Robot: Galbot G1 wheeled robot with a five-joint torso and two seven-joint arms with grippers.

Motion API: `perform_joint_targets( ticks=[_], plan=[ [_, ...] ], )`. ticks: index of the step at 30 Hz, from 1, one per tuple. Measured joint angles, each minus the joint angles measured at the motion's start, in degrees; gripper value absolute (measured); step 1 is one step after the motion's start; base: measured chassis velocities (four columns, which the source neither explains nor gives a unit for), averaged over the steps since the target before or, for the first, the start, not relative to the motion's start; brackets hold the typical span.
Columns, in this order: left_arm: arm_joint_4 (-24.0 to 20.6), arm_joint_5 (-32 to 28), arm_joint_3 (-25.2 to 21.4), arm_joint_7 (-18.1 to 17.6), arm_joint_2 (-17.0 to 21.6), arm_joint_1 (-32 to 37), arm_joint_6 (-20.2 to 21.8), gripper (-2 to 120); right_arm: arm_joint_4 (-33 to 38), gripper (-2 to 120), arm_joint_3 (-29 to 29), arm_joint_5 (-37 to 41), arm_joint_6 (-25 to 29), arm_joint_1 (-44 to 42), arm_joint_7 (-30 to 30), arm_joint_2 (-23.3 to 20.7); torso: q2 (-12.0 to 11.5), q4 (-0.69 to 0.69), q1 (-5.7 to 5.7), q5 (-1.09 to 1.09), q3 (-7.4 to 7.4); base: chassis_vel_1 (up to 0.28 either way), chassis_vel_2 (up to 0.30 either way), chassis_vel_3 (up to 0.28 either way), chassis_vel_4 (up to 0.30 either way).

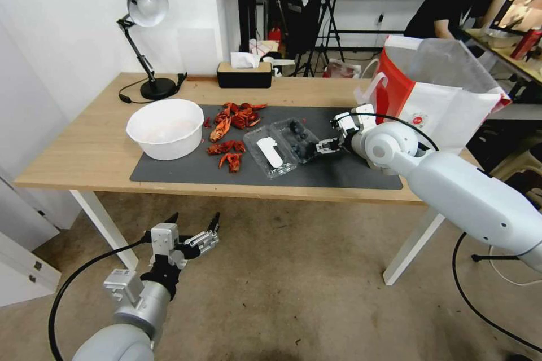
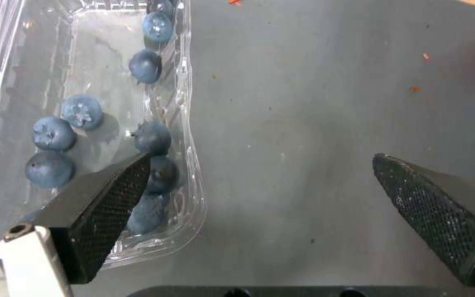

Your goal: Close the takeout container lid, then place the container into the takeout bag.

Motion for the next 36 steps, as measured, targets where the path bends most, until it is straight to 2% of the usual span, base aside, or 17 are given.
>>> perform_joint_targets(
  ticks=[17, 36],
  plan=[
    [0.0, -0.21, -0.26, -0.08, 0.16, 0.09, -0.27, 100, -0.93, 100, -0.06, 2.04, 0.0, -0.15, 1.07, 0.87, 0.0, 0.0, 0.0, 0.0, 0.0, 0.0, 0.0, 0.0, 0.0],
    [-0.02, -0.21, -0.21, -0.11, 0.13, 0.2, -0.59, 100, 0.59, 100, 1.21, 5.13, 0.01, -1.84, 3.36, -0.49, 0.0, 0.0, 0.0, 0.0, 0.0, 0.0, 0.0, 0.0, 0.0]
  ],
)
